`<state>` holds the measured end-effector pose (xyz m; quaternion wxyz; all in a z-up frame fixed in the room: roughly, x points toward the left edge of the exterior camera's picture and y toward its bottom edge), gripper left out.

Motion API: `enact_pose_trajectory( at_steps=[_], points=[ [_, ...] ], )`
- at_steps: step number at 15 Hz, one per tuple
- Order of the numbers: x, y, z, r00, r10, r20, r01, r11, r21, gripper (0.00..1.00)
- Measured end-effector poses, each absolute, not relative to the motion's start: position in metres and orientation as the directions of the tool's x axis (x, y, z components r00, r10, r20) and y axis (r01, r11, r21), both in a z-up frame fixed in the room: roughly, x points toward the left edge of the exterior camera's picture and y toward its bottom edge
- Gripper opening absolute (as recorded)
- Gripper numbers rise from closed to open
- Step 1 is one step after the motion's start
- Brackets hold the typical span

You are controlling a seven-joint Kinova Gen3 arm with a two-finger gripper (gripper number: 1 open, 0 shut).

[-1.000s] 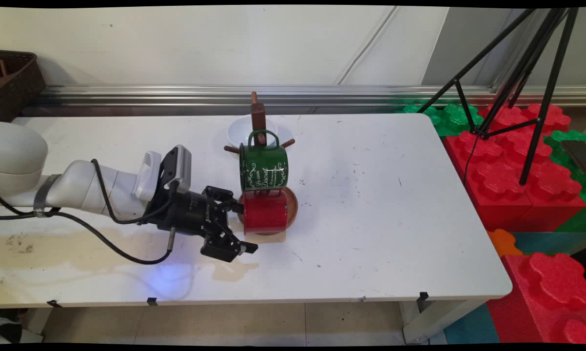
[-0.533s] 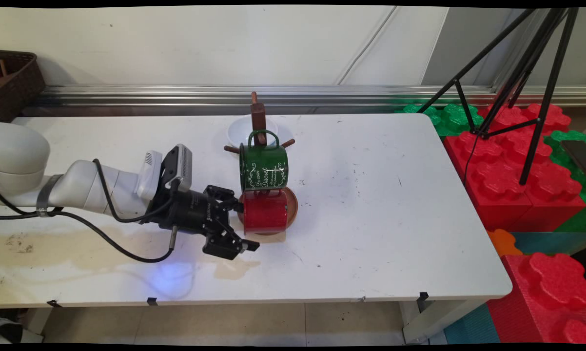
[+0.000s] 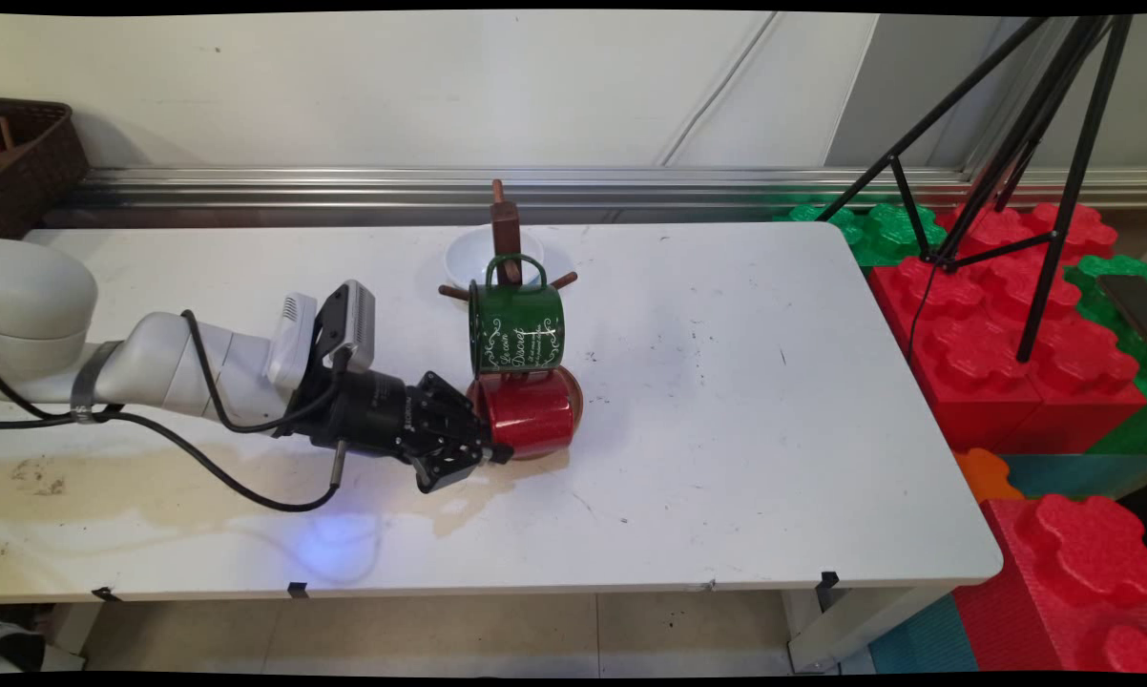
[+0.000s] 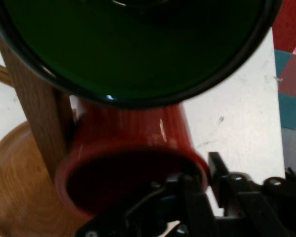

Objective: Place the picked object on the table

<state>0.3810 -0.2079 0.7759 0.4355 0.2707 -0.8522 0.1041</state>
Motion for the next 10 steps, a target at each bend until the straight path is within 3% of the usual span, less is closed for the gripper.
enact_pose_trajectory(
  at_steps=[10],
  points=[
    [0.3848,-0.2069,0.7800,-0.469,-0.385,0.795,-0.561,0.825,0.069,0.00]
  ],
)
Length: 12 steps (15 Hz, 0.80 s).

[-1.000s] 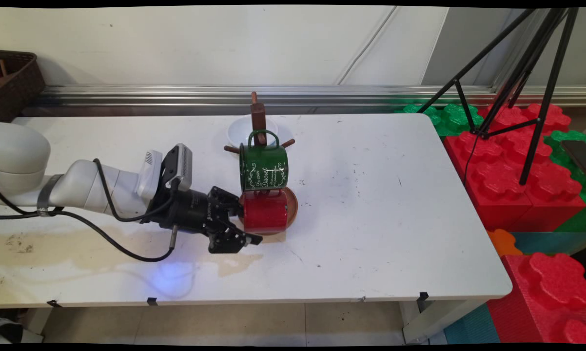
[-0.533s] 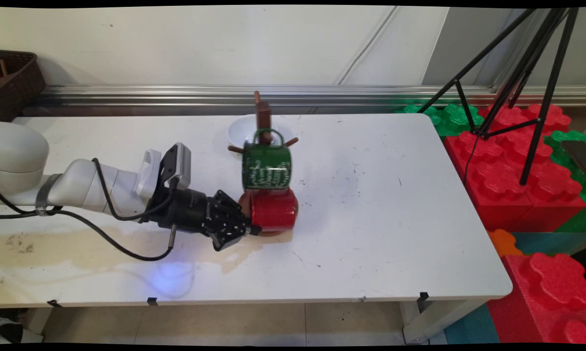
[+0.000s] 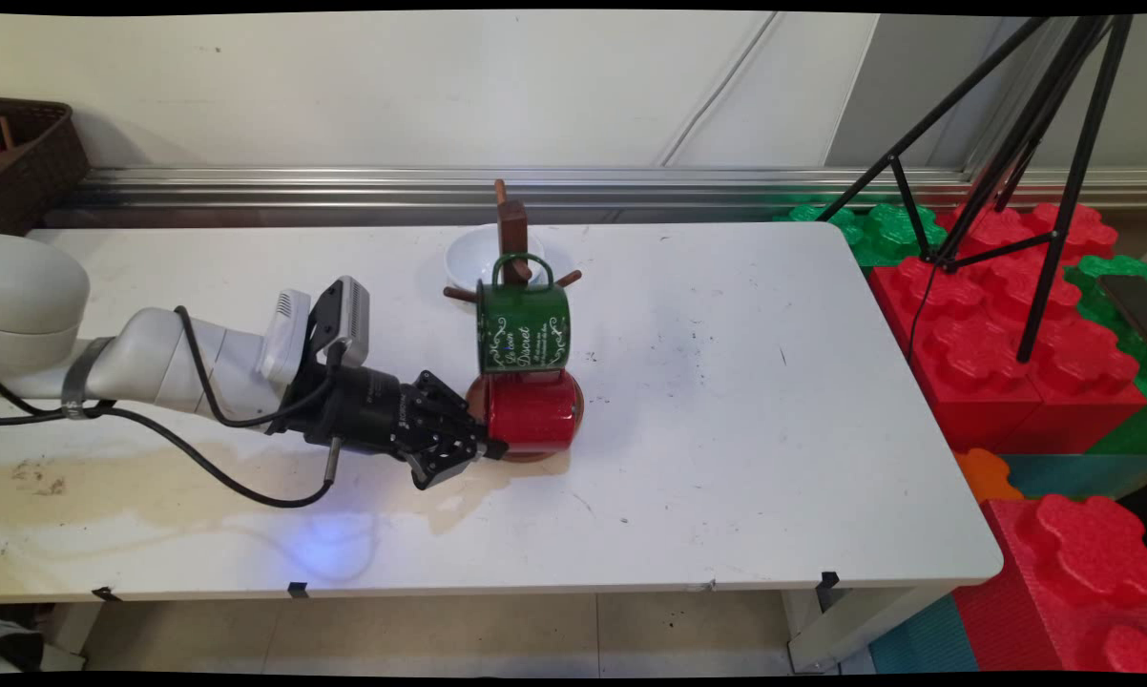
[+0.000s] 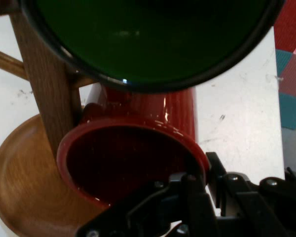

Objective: Place the picked object on the table

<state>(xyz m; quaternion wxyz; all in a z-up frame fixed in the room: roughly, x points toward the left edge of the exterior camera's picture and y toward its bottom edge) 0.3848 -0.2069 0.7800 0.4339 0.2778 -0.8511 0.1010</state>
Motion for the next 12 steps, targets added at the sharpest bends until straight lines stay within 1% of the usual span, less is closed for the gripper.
enact_pose_trajectory(
  at_steps=[12],
  points=[
    [0.392,-0.202,0.796,-0.466,-0.394,0.792,-0.549,0.831,0.090,0.00]
  ],
)
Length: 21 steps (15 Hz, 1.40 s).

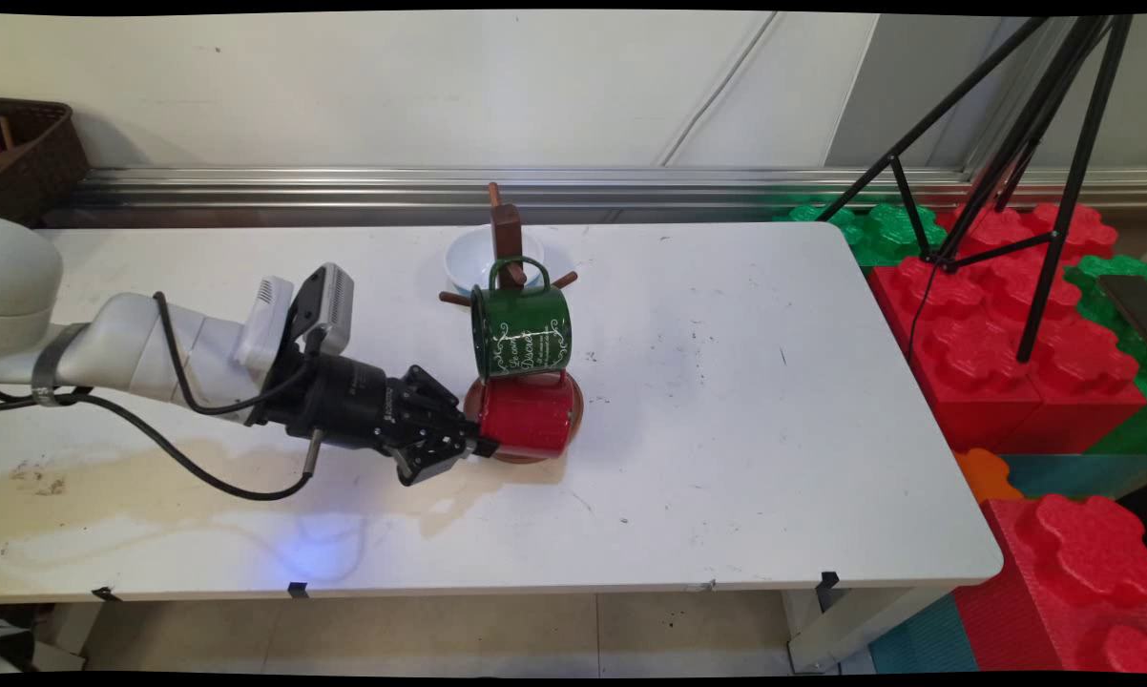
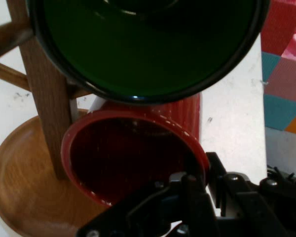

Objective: Place the picked object on the table

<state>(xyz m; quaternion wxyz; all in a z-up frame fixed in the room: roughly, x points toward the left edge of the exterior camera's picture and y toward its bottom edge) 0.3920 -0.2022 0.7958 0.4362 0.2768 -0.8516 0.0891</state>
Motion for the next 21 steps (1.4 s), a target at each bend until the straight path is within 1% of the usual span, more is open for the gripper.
enact_pose_trajectory(
  at_steps=[21],
  points=[
    [0.405,-0.187,0.828,-0.464,-0.413,0.784,-0.509,0.848,0.145,0.00]
  ],
)
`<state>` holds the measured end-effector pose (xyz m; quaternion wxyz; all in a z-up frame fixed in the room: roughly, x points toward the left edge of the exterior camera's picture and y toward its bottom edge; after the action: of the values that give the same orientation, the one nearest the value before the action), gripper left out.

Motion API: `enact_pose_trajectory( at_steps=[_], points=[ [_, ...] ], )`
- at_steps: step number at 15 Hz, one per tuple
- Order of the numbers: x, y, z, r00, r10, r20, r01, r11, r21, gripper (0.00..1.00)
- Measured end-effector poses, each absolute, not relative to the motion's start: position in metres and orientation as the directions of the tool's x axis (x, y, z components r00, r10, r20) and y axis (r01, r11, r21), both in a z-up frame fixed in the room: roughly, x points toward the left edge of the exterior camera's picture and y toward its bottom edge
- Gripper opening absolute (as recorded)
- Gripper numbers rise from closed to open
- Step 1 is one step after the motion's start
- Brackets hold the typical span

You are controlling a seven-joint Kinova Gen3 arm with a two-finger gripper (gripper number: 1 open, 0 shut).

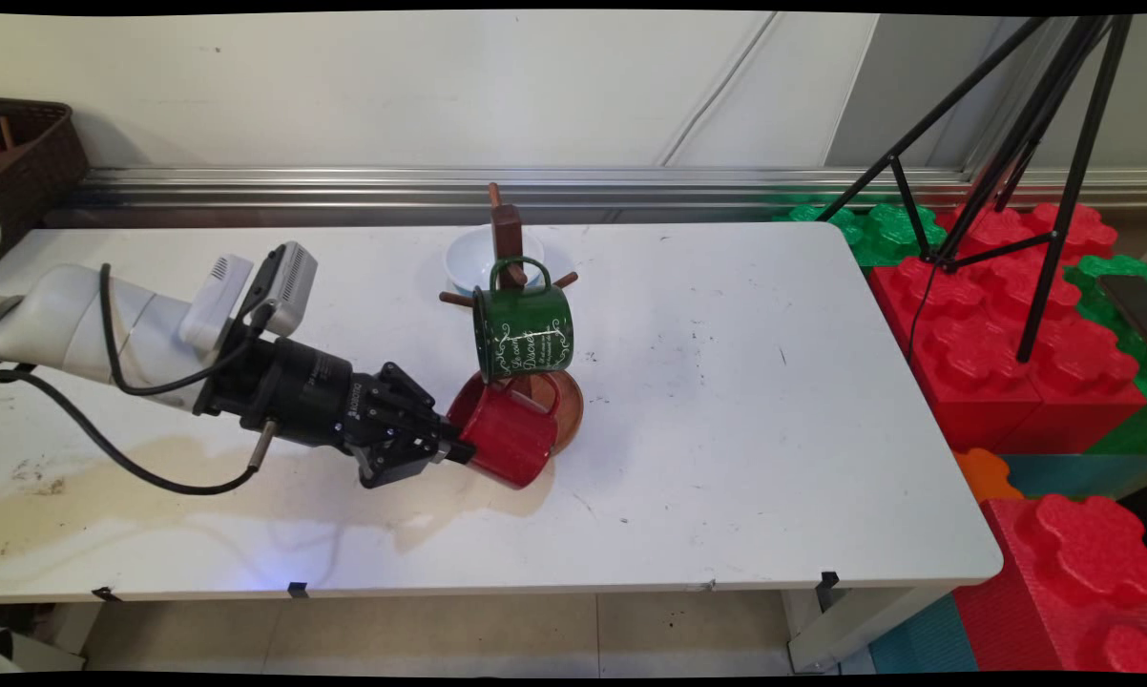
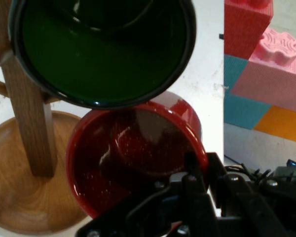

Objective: Place the picked object on the table

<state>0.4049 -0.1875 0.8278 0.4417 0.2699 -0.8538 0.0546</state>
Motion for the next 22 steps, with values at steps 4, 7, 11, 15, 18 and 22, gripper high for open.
enact_pose_trajectory(
  at_steps=[4,7,11,15,18,22],
  points=[
    [0.407,-0.184,0.833,-0.464,-0.416,0.782,-0.500,0.852,0.157,0.00],
    [0.408,-0.179,0.837,-0.467,-0.420,0.778,-0.492,0.855,0.166,0.00],
    [0.411,-0.176,0.840,-0.472,-0.422,0.774,-0.487,0.857,0.170,0.00],
    [0.416,-0.176,0.844,-0.493,-0.414,0.765,-0.481,0.863,0.156,0.00],
    [0.421,-0.177,0.847,-0.516,-0.401,0.757,-0.470,0.871,0.141,0.00],
    [0.431,-0.178,0.851,-0.553,-0.385,0.739,-0.452,0.884,0.122,0.00]
  ],
)
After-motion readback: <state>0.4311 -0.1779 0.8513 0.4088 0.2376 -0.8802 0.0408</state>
